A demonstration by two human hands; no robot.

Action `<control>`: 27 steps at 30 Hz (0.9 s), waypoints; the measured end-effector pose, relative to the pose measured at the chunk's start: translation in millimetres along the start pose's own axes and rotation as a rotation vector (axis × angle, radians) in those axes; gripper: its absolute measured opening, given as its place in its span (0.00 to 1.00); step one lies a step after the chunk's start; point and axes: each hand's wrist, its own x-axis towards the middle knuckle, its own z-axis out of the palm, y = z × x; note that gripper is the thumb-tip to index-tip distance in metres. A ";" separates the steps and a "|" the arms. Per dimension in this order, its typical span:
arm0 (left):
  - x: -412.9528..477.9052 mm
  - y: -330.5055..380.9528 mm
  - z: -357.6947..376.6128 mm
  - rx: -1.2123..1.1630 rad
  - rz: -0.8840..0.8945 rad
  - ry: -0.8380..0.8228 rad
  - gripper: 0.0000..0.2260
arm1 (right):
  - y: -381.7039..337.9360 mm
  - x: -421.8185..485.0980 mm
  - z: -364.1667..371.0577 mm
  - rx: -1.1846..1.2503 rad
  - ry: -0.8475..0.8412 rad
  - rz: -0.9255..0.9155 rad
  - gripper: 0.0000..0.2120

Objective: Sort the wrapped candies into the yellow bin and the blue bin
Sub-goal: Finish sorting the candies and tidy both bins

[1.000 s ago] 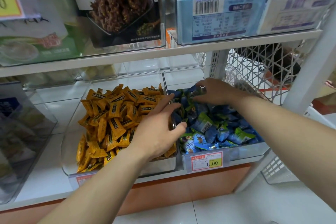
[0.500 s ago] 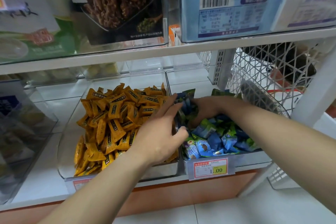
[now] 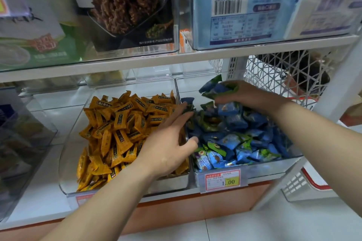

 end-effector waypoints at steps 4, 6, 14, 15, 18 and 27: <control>-0.6 0.6 -1.5 -0.001 -0.004 -0.003 0.31 | 5.1 -16.8 -9.9 0.089 0.053 0.016 0.28; -0.8 1.3 -2.3 -0.010 -0.007 -0.003 0.30 | 5.8 -24.9 -10.8 0.065 0.073 0.044 0.28; 1.6 3.5 -5.4 0.037 -0.032 -0.065 0.29 | -11.9 -44.6 -11.1 -0.763 -0.005 0.256 0.27; 2.8 6.7 -7.7 0.102 -0.061 -0.075 0.28 | -15.5 -43.9 -9.2 -0.873 -0.042 0.278 0.23; 10.0 33.0 -14.3 0.253 -0.083 0.071 0.23 | -25.5 -38.7 -4.0 -1.008 -0.093 0.287 0.16; 108.5 71.8 56.0 0.014 -0.584 -0.251 0.18 | 7.2 -13.7 -7.3 -0.597 -0.087 0.406 0.23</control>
